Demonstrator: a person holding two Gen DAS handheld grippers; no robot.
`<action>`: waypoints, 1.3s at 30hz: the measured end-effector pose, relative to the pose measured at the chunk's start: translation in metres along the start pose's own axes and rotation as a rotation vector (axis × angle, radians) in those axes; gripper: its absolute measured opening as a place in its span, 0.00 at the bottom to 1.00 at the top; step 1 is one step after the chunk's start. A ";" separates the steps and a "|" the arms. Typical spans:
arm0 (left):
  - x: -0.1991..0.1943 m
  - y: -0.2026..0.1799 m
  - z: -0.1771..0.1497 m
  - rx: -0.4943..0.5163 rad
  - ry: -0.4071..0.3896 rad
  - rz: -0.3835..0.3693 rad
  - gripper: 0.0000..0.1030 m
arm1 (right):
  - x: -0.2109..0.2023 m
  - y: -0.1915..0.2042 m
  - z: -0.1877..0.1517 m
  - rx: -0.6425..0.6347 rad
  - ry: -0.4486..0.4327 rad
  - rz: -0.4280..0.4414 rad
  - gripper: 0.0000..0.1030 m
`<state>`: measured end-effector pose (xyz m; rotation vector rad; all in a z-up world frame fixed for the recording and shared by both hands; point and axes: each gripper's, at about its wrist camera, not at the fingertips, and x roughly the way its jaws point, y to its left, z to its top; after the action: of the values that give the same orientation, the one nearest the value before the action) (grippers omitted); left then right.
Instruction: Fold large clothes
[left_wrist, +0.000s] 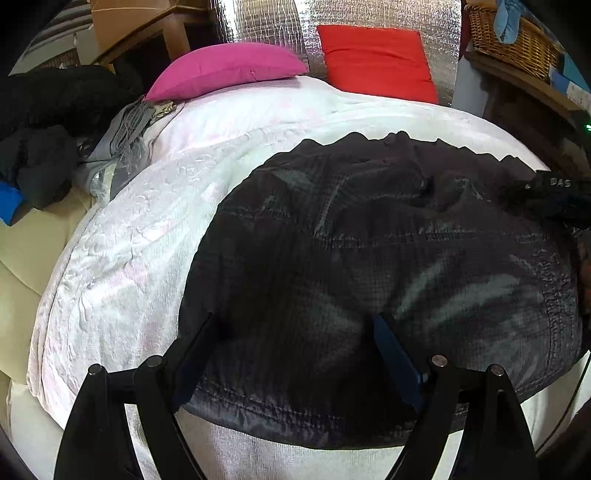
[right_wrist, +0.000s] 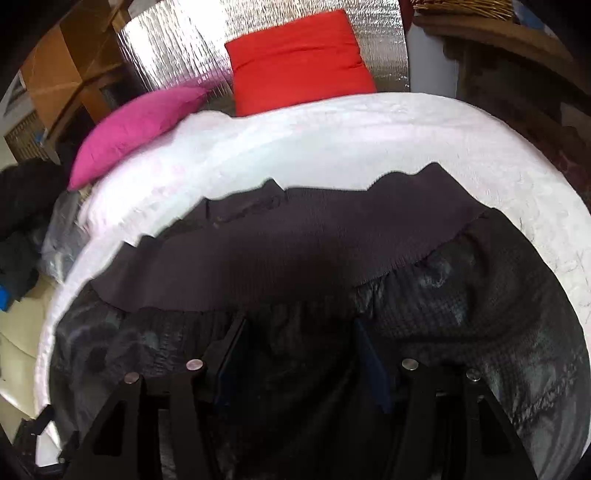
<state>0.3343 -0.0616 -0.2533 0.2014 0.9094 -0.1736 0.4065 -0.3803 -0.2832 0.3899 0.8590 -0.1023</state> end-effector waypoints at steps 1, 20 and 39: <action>-0.001 0.003 0.003 -0.006 0.000 -0.016 0.84 | -0.007 -0.004 0.001 0.014 -0.015 0.015 0.60; 0.113 0.059 0.166 -0.274 0.279 -0.271 0.84 | -0.044 -0.146 0.046 0.394 -0.141 0.098 0.69; 0.129 0.003 0.194 -0.150 0.206 -0.330 0.05 | 0.030 -0.131 0.083 0.276 -0.013 0.066 0.69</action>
<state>0.5605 -0.1144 -0.2397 -0.0736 1.1530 -0.3946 0.4539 -0.5306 -0.2957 0.6747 0.8205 -0.1624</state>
